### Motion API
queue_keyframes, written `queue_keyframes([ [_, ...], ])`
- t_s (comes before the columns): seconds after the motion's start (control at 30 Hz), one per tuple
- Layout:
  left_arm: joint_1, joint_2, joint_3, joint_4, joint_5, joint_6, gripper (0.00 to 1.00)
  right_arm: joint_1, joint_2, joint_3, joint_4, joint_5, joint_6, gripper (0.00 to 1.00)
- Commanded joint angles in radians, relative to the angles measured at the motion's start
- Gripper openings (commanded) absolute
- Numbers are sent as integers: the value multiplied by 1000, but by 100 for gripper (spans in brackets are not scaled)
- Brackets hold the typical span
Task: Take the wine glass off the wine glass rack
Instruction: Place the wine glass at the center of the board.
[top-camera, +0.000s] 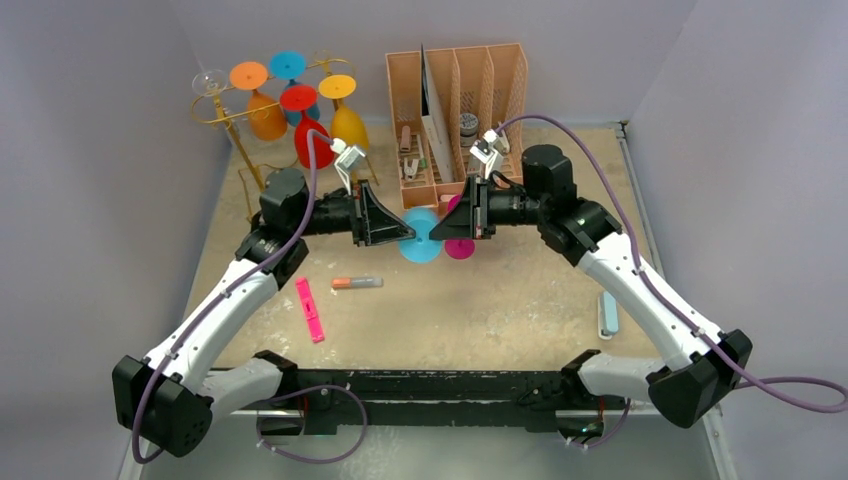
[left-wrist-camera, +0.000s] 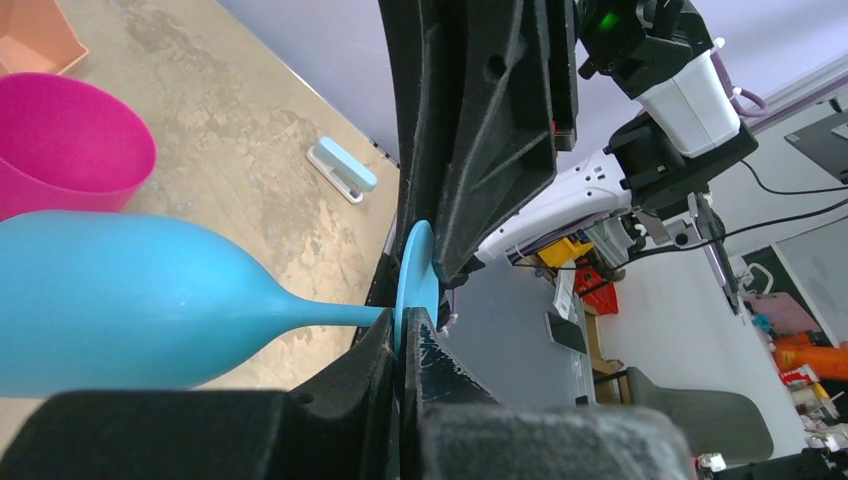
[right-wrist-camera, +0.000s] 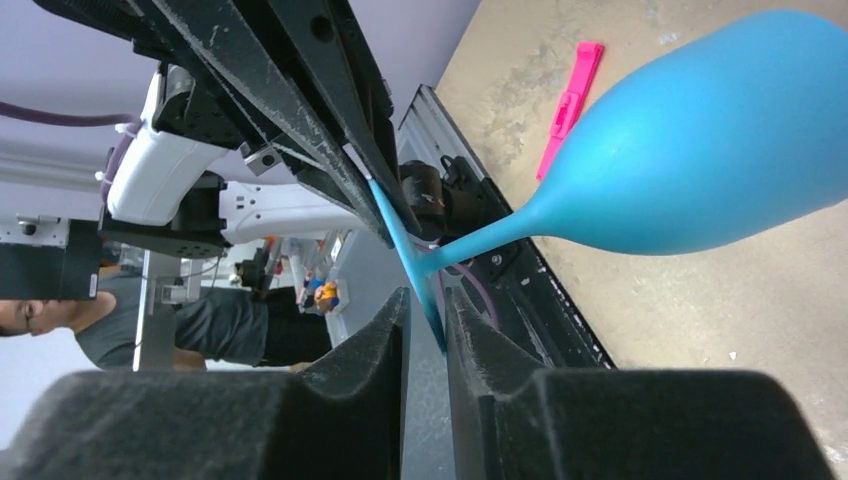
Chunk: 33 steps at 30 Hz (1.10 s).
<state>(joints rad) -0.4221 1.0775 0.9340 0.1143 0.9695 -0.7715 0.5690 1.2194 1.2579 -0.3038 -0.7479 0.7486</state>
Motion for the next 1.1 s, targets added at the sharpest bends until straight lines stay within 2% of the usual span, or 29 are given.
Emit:
queue_keyframes([
  [0.0,-13,8,25,69,32,-16,0,-3,-2,-7,60,-54,6,18],
  [0.13,-16,8,28,59,39,-18,0,-3,-5,-12,74,-64,-3,0],
  [0.17,-17,6,31,46,38,-13,0,-3,-5,-11,75,-65,-8,0],
  [0.3,-16,2,45,-8,31,12,27,-3,-18,-19,96,-64,-31,0],
  [0.47,-22,3,80,-108,67,56,45,-3,-33,-15,92,-49,-73,0],
  [0.53,-29,3,102,-204,71,91,52,-3,-38,-10,89,-33,-90,0],
  [0.63,-62,15,138,-296,79,149,53,-3,-46,-5,88,-7,-107,0],
  [0.8,-136,49,155,-304,-5,153,53,-3,-50,-14,120,-16,-104,0],
  [1.0,-153,55,137,-234,-69,114,38,-3,-86,-52,134,15,-105,0],
  [1.07,-153,51,137,-240,-84,114,37,-3,-95,-57,129,21,-110,0],
])
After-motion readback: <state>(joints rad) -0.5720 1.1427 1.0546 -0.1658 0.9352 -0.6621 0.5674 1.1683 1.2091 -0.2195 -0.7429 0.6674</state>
